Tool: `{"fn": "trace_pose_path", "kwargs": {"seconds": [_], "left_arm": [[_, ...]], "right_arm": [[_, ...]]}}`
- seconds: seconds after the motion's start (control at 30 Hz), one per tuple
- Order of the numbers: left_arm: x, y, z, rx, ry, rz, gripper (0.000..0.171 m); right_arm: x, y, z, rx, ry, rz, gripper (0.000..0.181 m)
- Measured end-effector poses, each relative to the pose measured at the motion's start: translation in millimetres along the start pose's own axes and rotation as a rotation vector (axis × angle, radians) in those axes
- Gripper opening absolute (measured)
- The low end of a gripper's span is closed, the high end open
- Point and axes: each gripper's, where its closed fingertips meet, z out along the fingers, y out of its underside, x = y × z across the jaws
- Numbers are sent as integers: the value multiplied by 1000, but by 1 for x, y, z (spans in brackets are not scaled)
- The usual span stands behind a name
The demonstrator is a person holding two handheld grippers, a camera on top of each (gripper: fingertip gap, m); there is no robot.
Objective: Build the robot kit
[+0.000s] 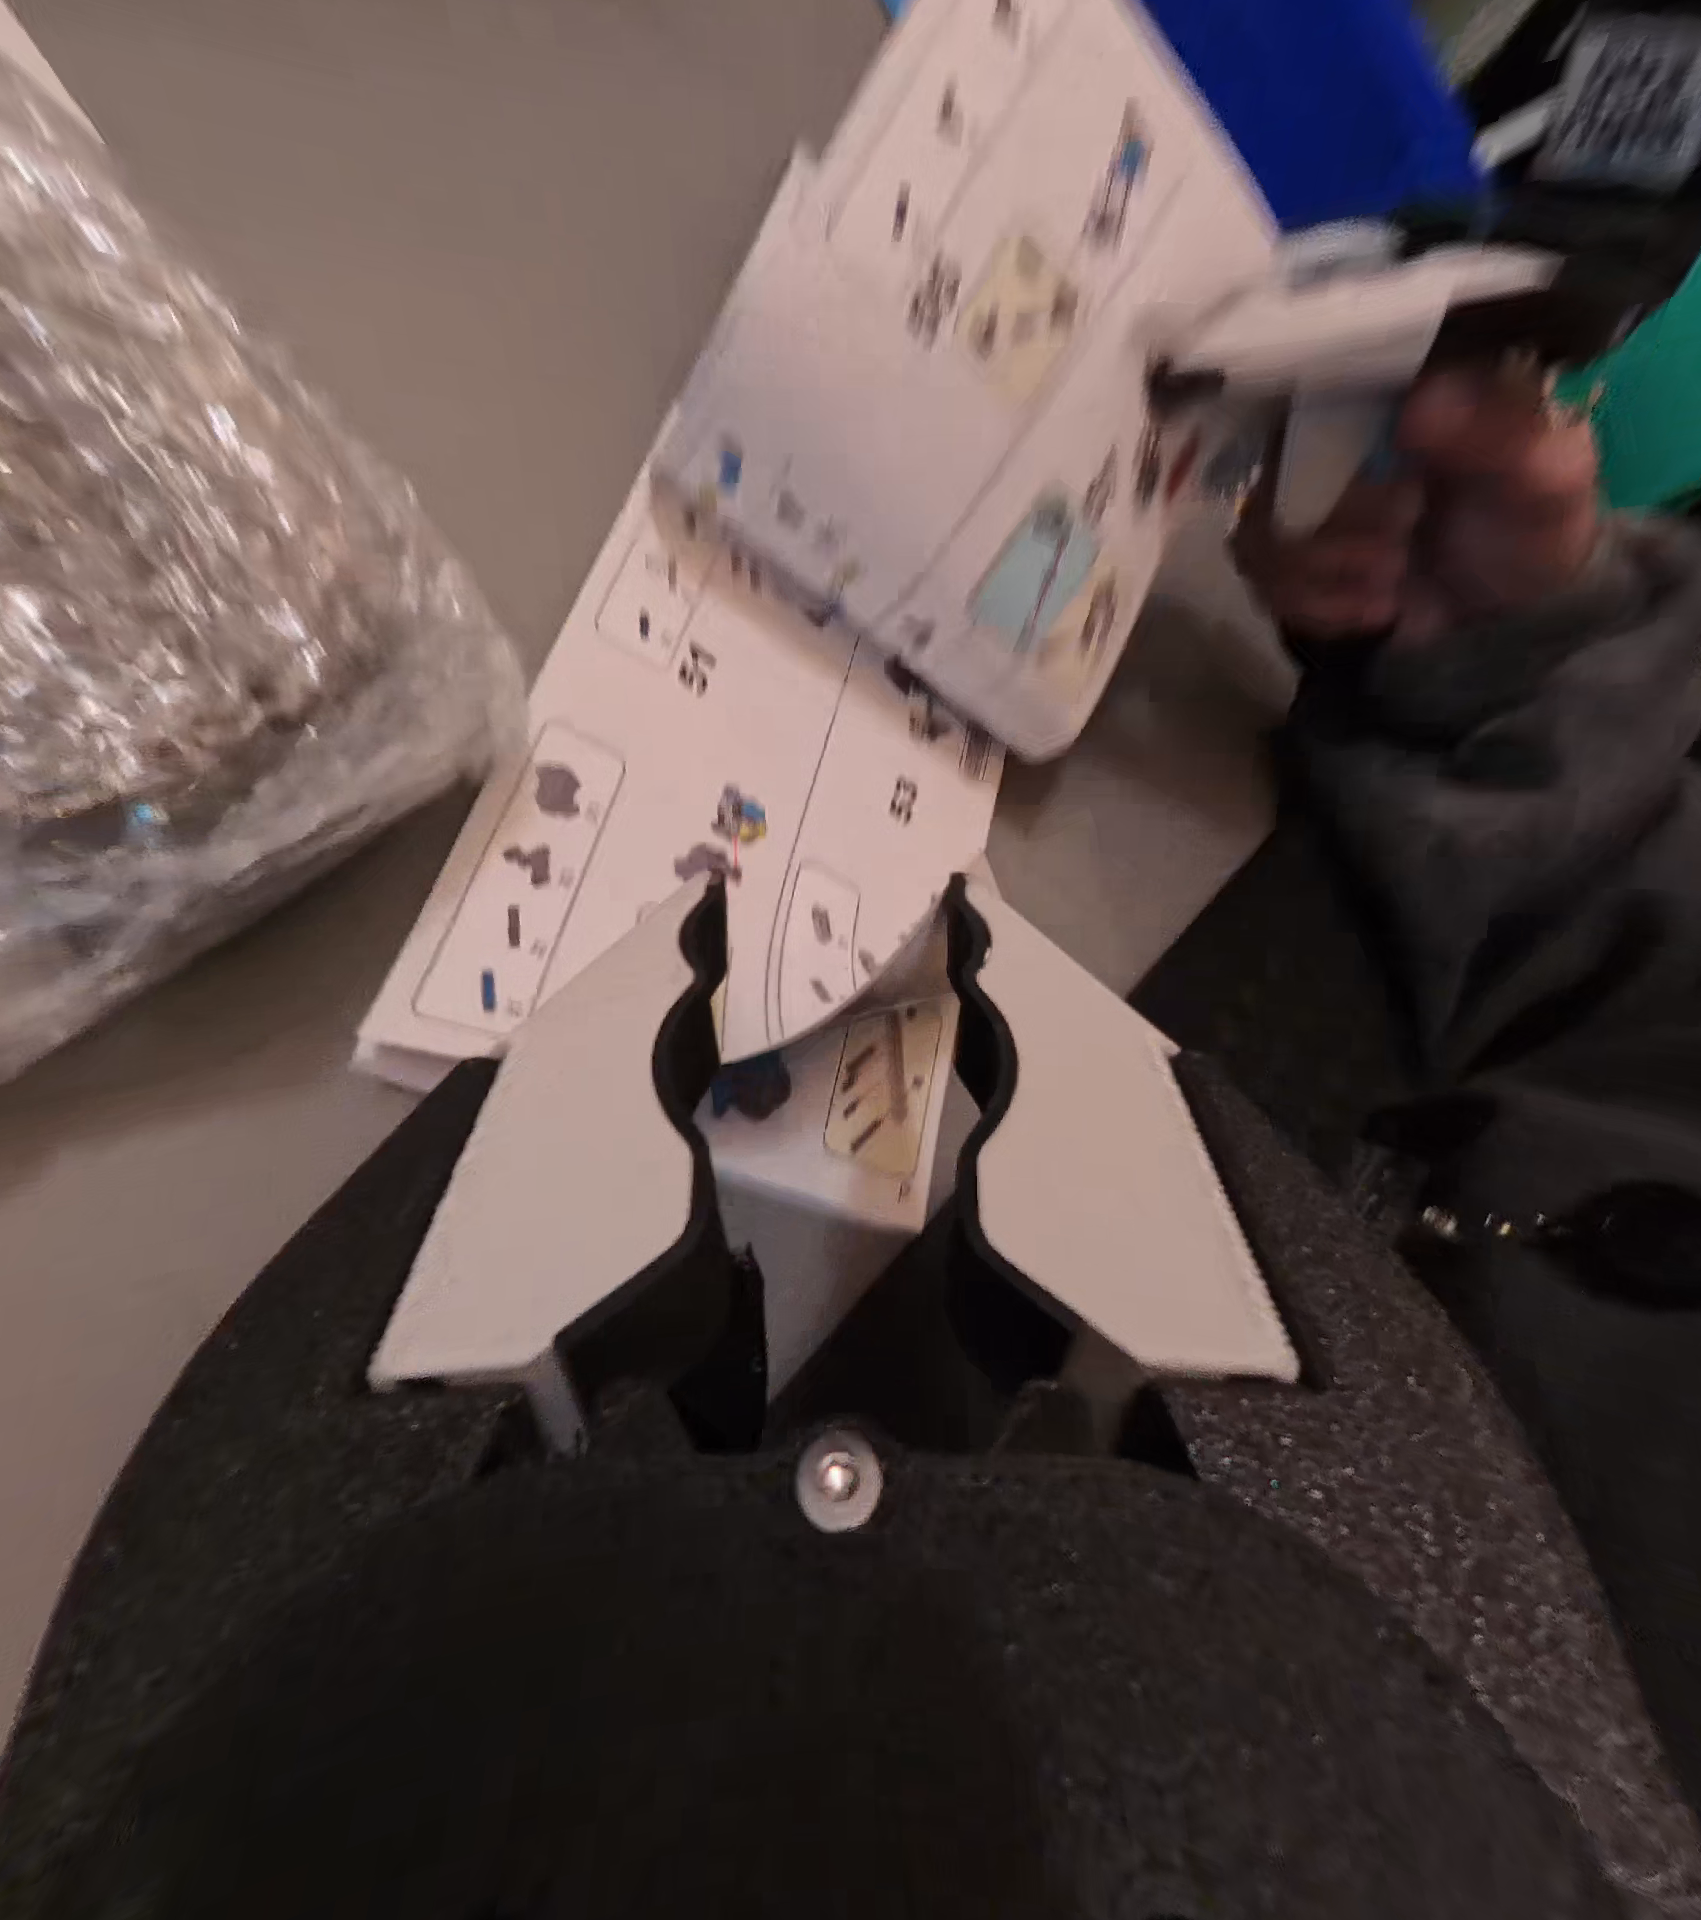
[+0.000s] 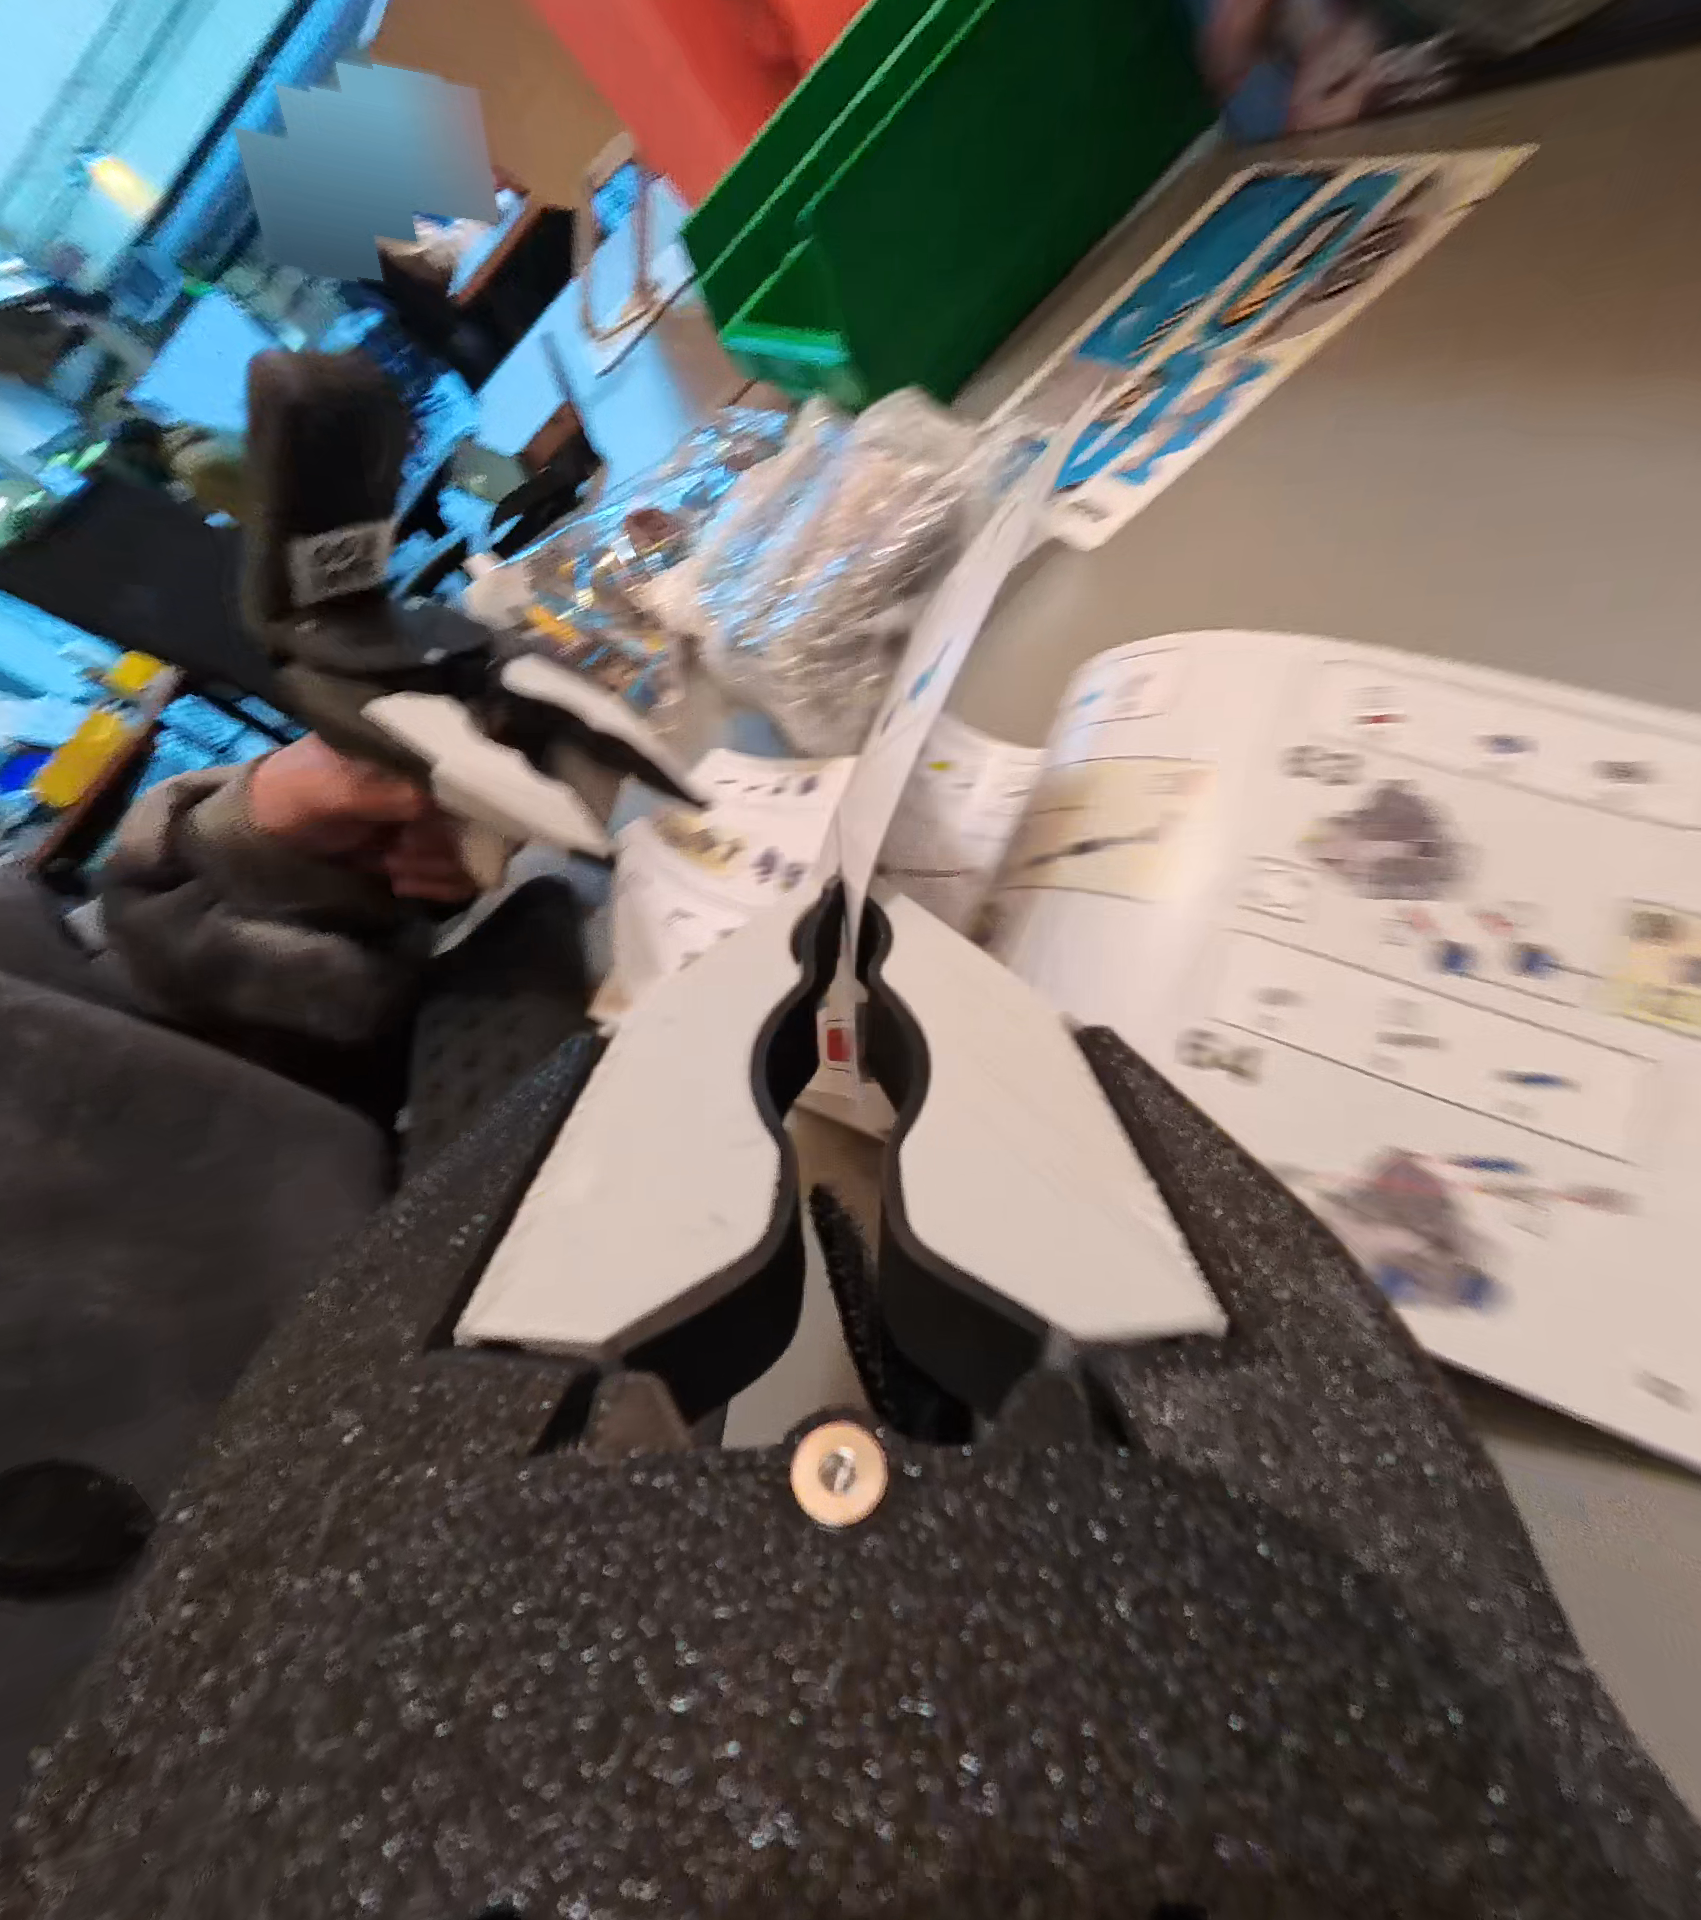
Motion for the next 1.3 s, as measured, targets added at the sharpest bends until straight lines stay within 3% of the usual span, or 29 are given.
{"fn": "trace_pose_path", "kwargs": {"seconds": [0.1,0.17,0.27,0.33,0.37,0.5,0.57,0.67,0.73,0.8,0.93,1.1,1.17,1.3], "left_arm": [[-2,22,9,-106,-12,3,43],[-1,25,13,-113,-17,18,43],[-1,24,13,-121,-40,47,43],[1,22,13,-119,-39,60,42],[3,21,14,-117,-31,64,42],[5,14,16,-103,-22,66,42],[6,12,16,-92,-15,62,42],[6,11,15,-85,-11,51,42],[7,10,14,-79,-6,49,42],[12,7,13,-61,18,43,43],[18,-24,-3,107,46,-2,42],[25,-72,-40,424,267,-272,43],[18,-71,-32,414,207,-239,48],[24,-64,7,318,43,1,86]], "right_arm": [[59,-17,-40,58,256,40,5],[107,-20,-79,73,513,72,28],[94,-43,-106,142,594,-85,44],[47,-50,-87,110,493,-271,47],[16,-42,-65,47,374,-347,47],[-72,51,33,-329,-74,-316,50],[-74,85,69,-407,-61,-309,47],[-69,102,99,-418,17,-310,41],[-66,96,103,-409,77,-361,17],[-73,85,101,-354,44,-341,1],[-68,72,89,-297,14,-261,0],[-38,23,51,-38,116,-193,0],[-36,7,33,88,75,-148,0],[-44,-12,6,255,-111,-21,0]]}}
